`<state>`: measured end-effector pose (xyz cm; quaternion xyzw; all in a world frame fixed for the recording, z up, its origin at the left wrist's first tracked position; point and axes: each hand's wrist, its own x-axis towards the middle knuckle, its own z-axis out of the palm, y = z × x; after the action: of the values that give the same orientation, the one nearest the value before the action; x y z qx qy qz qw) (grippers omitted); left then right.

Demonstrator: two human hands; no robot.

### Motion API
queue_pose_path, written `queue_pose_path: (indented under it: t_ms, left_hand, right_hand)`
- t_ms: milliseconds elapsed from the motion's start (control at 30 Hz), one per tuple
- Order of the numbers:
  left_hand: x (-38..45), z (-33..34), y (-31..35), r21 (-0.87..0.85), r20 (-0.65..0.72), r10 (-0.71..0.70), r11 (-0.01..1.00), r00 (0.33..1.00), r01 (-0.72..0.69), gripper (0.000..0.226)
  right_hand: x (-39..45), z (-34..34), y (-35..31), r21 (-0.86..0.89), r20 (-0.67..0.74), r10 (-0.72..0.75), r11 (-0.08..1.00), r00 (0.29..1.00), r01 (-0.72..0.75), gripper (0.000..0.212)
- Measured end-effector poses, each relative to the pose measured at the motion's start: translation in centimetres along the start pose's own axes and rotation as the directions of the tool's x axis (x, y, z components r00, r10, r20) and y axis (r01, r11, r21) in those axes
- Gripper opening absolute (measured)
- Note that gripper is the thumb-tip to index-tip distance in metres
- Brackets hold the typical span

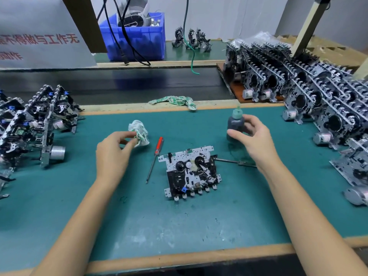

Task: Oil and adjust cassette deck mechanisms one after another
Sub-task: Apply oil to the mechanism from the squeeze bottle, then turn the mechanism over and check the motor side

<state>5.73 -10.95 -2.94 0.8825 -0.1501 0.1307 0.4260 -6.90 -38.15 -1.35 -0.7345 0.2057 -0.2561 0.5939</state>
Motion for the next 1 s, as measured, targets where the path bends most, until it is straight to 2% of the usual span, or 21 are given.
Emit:
queue_pose_path:
  t_ms: [133,200,267,367,433,500,533,600,633,667,733,833,900,1000]
  left_hand:
    - [-2.0,1.2,0.4,0.101,-0.028,0.211,0.973,0.977,-0.208,0.04]
    - [-2.5,1.2,1.1,0.08,-0.074,0.335,0.941,0.939,-0.329,0.036]
    - [-3.0,1.1,2.0,0.016,-0.058,0.404,0.915,0.913,-0.403,0.027]
    - [-4.2,1.2,3.2,-0.131,0.053,0.373,0.922,0.926,-0.364,0.029]
    - [-5.3,1.1,3.5,-0.179,0.089,0.319,0.937,0.943,-0.3,0.028]
    - [-6.5,0.6,3.4,-0.177,0.092,0.218,0.964,0.972,-0.2,0.031]
    - [-7.1,0.2,3.3,-0.137,0.106,0.156,0.98,0.982,-0.141,0.038]
    - [-8.5,-0.5,3.2,0.051,0.192,0.06,0.996,0.979,-0.071,0.055]
    - [-9.3,-0.7,3.3,0.181,0.246,0.033,0.98,0.969,-0.08,0.062]
    - [-10.0,-0.8,3.4,0.296,0.29,0.025,0.948,0.957,-0.115,0.066]
    - [-11.1,-0.7,3.9,0.413,0.353,0.061,0.885,0.934,-0.214,0.07]
    - [-11.2,0.0,4.7,0.436,0.365,0.191,0.83,0.911,-0.348,0.065]
    - [-10.5,0.3,4.9,0.436,0.368,0.233,0.812,0.9,-0.388,0.067]
    - [-9.6,0.5,4.6,0.393,0.374,0.253,0.828,0.892,-0.4,0.061]
  right_hand:
    - [0.2,0.5,1.8,-0.178,0.013,0.042,0.983,0.999,-0.039,0.036]
    - [0.4,0.8,1.9,-0.26,0.029,0.027,0.965,0.999,-0.019,0.037]
    - [0.5,1.1,1.9,-0.308,0.064,0.027,0.951,0.998,-0.006,0.037]
    - [0.1,1.2,1.6,-0.425,0.032,0.016,0.905,0.999,-0.001,0.045]
    - [-1.1,0.8,1.1,-0.505,-0.095,-0.111,0.862,0.989,0.048,0.045]
    - [-2.8,0.1,0.4,-0.524,-0.163,-0.277,0.837,0.947,0.155,0.03]
    - [-3.8,-0.4,0.2,-0.504,-0.095,-0.293,0.839,0.951,0.208,0.025]
    - [-5.8,-1.2,0.0,-0.48,0.239,-0.153,0.84,0.959,0.253,0.029]
    - [-6.8,-1.3,-0.1,-0.542,0.411,-0.045,0.791,0.91,0.284,0.042]
    - [-7.5,-1.5,0.1,-0.609,0.519,0.017,0.709,0.855,0.356,0.053]
    - [-7.9,-1.5,0.9,-0.691,0.569,-0.022,0.529,0.822,0.492,0.075]
    - [-7.6,-0.2,1.1,-0.79,0.505,-0.06,0.37,0.861,0.489,0.081]
    - [-7.3,0.4,1.3,-0.801,0.514,-0.081,0.311,0.854,0.511,0.075]
    - [-7.2,0.4,1.4,-0.754,0.544,-0.194,0.315,0.817,0.577,0.062]
